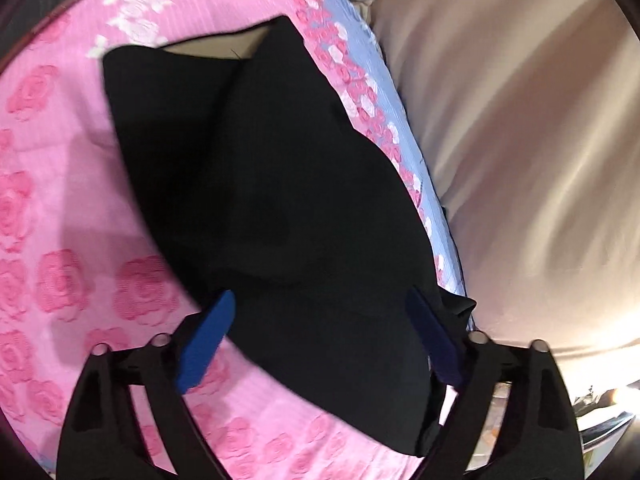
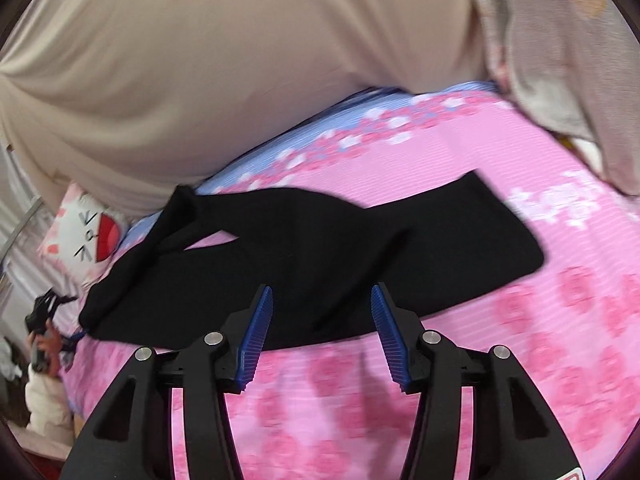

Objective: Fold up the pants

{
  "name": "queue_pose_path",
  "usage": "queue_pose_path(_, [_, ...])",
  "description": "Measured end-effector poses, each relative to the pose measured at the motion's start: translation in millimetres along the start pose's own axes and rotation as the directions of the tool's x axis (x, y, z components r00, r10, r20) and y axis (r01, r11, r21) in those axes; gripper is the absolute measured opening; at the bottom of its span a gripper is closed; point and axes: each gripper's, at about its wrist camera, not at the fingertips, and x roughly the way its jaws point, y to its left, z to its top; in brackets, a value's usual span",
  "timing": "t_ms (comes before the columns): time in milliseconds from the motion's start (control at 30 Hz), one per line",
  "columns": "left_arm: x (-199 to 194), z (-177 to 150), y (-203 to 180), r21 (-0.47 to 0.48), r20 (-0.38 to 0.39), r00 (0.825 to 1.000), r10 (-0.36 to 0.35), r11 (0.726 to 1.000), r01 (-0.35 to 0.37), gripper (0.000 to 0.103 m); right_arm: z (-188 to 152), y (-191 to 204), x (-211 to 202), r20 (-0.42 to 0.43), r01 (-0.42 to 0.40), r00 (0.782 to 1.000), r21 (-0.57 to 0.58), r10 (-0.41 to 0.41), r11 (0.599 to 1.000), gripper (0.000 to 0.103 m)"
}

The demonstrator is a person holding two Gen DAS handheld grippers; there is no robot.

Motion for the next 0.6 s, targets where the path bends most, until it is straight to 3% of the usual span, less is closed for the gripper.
queue_pose_path(33, [3.3, 1.9, -2.0, -0.006, -0.006, 1.000, -0.006, 1.000, 0.006, 0.063, -1.6, 7.6, 5.1, -0.008, 0.004, 1.000, -0.016, -0.004, 1.000, 0.051])
queue_pose_path(67, [8.7, 5.1, -6.1, 0.000, -0.019, 1.000, -0.007, 1.000, 0.007, 0.062, -3.8, 9.8, 7.1, -0.011, 0.009, 1.000, -0.025, -0.009, 1.000, 0.051])
queue_pose_path(233, [29.1, 12.8, 1.8, -0.070, -0.049, 0.999, 0.021, 0.997, -0.024, 0.067, -3.8, 9.5, 16.3, -0.020, 0.011, 1.000, 0.012, -0.011, 1.000, 0.056])
queue_pose_path(367, [35.0, 10.3, -1.3, -0.023, -0.038, 0.999, 0.012, 1.000, -0.012, 0.064, 4.5, -13.5, 19.9, -0.023, 0.020, 1.000, 0.089, -0.018, 0.996, 0.057])
queue_pose_path(433, [38.1, 9.2, -3.2, -0.002, -0.025, 0.999, 0.030, 1.000, -0.030, 0.048, 10.9, -31.8, 26.2, -0.034, 0.008, 0.999, 0.159, -0.002, 0.987, 0.060])
queue_pose_path(567, [38.2, 11.3, 0.7, -0.006, -0.028, 0.999, 0.031, 1.000, -0.031, 0.039, 19.7, -49.9, 64.0, -0.120, 0.000, 0.992, 0.225, 0.028, 0.974, 0.063])
queue_pose_path(600, [37.9, 12.1, -1.0, 0.003, -0.026, 0.999, 0.046, 0.999, -0.046, 0.025, 22.4, -46.8, 72.8, -0.131, 0.005, 0.991, 0.204, 0.022, 0.979, 0.055])
